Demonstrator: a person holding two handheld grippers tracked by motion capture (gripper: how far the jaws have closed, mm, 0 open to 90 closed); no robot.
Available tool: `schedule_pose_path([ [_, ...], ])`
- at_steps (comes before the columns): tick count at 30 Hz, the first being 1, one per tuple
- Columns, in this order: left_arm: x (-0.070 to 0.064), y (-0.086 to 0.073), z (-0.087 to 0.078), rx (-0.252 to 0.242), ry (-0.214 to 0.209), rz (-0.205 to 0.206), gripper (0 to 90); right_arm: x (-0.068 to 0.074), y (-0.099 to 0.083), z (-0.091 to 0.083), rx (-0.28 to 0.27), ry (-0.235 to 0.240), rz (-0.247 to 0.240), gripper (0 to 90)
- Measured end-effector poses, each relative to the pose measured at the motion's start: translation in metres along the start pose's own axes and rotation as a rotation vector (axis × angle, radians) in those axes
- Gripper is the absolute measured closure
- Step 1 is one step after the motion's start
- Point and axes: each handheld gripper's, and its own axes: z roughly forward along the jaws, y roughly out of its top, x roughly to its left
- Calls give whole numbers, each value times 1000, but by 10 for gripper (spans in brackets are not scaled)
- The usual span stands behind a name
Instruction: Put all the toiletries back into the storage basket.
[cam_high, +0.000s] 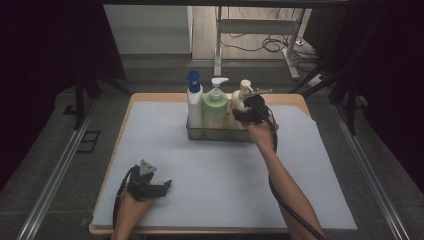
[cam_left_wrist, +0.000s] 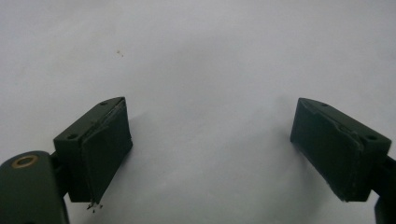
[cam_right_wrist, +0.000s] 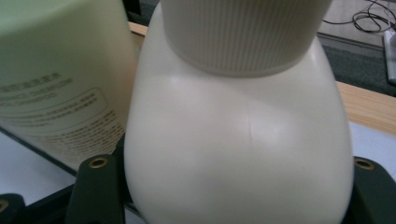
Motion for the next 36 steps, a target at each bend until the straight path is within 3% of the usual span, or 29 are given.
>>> schedule_pose_path([
  [2,0,0,0,0,0,0,120,-1,-1,2,-10,7,14,354],
  [11,0,0,0,0,0,0,120,-5,-3,1,-15,37,-16,333],
  [25,0,0,0,0,0,0,120,-10,-13,-20,-20,74,-60,320],
  [36,0,0,0,0,0,0,120,-20,-27,-38,-22,144,-26,365],
])
